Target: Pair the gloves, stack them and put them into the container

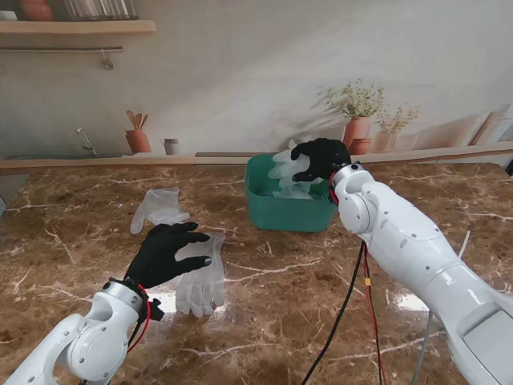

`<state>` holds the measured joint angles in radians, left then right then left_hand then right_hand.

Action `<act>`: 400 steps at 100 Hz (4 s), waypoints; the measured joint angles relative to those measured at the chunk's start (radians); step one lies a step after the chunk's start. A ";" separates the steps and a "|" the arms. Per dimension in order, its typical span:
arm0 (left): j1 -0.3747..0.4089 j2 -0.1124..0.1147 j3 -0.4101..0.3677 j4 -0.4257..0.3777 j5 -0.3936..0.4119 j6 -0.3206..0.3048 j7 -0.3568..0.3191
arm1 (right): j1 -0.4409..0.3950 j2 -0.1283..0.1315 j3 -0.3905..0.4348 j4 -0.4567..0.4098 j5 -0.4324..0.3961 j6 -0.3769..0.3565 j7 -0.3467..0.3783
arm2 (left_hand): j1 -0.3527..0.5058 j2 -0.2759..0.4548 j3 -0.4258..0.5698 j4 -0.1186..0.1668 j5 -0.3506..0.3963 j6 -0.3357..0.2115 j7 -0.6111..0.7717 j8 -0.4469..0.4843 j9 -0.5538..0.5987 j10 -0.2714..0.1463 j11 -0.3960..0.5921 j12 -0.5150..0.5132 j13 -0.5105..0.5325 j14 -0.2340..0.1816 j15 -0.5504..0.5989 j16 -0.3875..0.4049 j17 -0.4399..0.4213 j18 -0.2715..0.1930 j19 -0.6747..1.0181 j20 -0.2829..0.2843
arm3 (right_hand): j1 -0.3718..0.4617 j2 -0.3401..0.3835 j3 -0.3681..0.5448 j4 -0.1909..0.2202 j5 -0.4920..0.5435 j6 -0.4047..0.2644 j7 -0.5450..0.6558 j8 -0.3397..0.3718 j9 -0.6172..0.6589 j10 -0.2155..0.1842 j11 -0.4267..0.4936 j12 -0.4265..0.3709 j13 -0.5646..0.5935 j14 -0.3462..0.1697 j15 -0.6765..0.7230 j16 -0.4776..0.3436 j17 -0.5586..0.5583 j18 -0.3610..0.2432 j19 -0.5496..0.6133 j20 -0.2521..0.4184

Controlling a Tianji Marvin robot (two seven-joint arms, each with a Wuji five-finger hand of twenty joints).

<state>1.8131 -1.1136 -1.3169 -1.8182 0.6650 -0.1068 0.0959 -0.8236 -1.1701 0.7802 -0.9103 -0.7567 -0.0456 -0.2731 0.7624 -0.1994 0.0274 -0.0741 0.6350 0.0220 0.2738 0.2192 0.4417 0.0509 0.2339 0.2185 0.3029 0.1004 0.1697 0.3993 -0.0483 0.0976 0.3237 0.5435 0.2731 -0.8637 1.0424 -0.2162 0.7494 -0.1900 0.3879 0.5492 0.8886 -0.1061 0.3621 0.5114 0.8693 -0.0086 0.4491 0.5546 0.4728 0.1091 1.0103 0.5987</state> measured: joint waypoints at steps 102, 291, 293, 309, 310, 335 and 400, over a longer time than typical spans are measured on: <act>-0.092 0.014 -0.004 0.052 -0.008 -0.024 -0.107 | -0.553 0.076 0.445 -0.613 -0.204 0.009 0.085 | 0.000 0.000 0.000 0.000 -0.006 -0.005 0.000 0.011 0.000 0.000 -0.008 0.000 0.000 0.000 0.000 0.000 0.000 0.000 -0.003 0.035 | -0.032 0.177 -0.185 0.051 -0.009 -0.007 -0.036 -0.061 -0.057 0.010 -0.172 -0.194 -0.072 -0.027 -0.257 -0.217 -0.049 -0.072 -0.229 -0.125; -0.885 0.041 0.681 0.788 0.114 0.237 -0.247 | -0.843 0.056 0.497 -0.643 -0.096 0.025 -0.030 | -0.154 -0.302 0.648 -0.047 -0.185 -0.066 0.471 0.393 -0.204 -0.033 0.150 0.402 -0.219 0.000 0.137 0.418 -0.022 -0.039 -0.147 0.085 | -0.049 0.251 -0.300 0.125 -0.032 0.014 -0.062 -0.076 -0.082 0.036 -0.190 -0.230 -0.111 -0.017 -0.256 -0.257 -0.103 -0.084 -0.267 -0.240; -0.887 0.041 0.684 0.791 0.119 0.236 -0.245 | -0.843 0.056 0.497 -0.643 -0.095 0.025 -0.030 | -0.148 -0.315 0.647 -0.061 -0.168 -0.076 0.497 0.408 -0.200 -0.033 0.151 0.402 -0.219 0.000 0.137 0.418 -0.022 -0.039 -0.147 0.088 | -0.048 0.251 -0.300 0.125 -0.032 0.014 -0.062 -0.076 -0.082 0.036 -0.190 -0.230 -0.111 -0.017 -0.256 -0.257 -0.103 -0.084 -0.267 -0.240; -0.890 0.040 0.707 0.807 0.147 0.223 -0.224 | -0.842 0.056 0.497 -0.643 -0.093 0.026 -0.033 | -0.085 -0.389 0.659 -0.130 -0.059 -0.151 0.674 0.549 -0.147 -0.021 0.157 0.387 -0.212 0.001 0.173 0.408 -0.024 -0.039 -0.121 0.179 | -0.048 0.252 -0.300 0.125 -0.032 0.014 -0.062 -0.076 -0.082 0.036 -0.190 -0.230 -0.111 -0.017 -0.256 -0.257 -0.103 -0.084 -0.267 -0.240; -0.890 0.040 0.708 0.807 0.149 0.221 -0.222 | -0.842 0.056 0.497 -0.643 -0.093 0.026 -0.033 | -0.080 -0.389 0.656 -0.130 -0.053 -0.156 0.678 0.550 -0.147 -0.021 0.157 0.387 -0.209 0.001 0.178 0.407 -0.024 -0.039 -0.121 0.181 | -0.048 0.257 -0.300 0.125 -0.032 0.014 -0.062 -0.076 -0.082 0.036 -0.190 -0.230 -0.111 -0.017 -0.256 -0.257 -0.103 -0.084 -0.267 -0.240; -0.860 0.038 0.662 0.806 0.126 0.175 -0.193 | -0.842 0.054 0.495 -0.644 -0.083 0.026 -0.039 | -0.007 -0.389 0.646 -0.116 0.004 -0.239 0.740 0.681 -0.047 -0.048 0.153 0.327 -0.204 0.002 0.197 0.383 -0.024 -0.046 -0.112 0.250 | -0.033 0.283 -0.306 0.125 -0.032 0.014 -0.062 -0.076 -0.082 0.037 -0.190 -0.230 -0.111 -0.017 -0.255 -0.256 -0.103 -0.084 -0.267 -0.240; -0.518 -0.012 0.291 0.554 -0.176 0.125 -0.108 | -0.801 0.064 0.379 -0.656 -0.074 0.053 0.014 | -0.018 -0.488 0.995 -0.129 0.045 -0.295 0.857 0.990 0.827 -0.105 0.012 0.361 0.439 0.017 0.410 0.451 -0.005 -0.028 0.521 0.359 | -0.019 0.235 -0.328 0.126 -0.048 0.059 -0.061 -0.076 -0.020 0.037 -0.150 -0.194 -0.079 -0.014 -0.208 -0.225 -0.059 -0.071 -0.203 -0.204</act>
<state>1.2950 -1.1260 -1.0256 -1.2638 0.4891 0.0185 -0.0119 -1.6246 -1.1060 1.1592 -1.5667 -0.8311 0.0074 -0.2588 0.7440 -0.6875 1.0223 -0.2034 0.6798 -0.2733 1.1303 1.2088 1.2684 -0.0541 0.2456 0.5795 0.7419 0.1177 0.5797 0.8502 -0.0536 0.0694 0.8449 0.9025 0.2543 -0.6286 0.7141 -0.0899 0.7009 -0.1315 0.3266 0.4728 0.8689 -0.0687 0.2119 0.3171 0.7904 -0.0231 0.2413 0.3298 0.4138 0.0376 0.8073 0.3947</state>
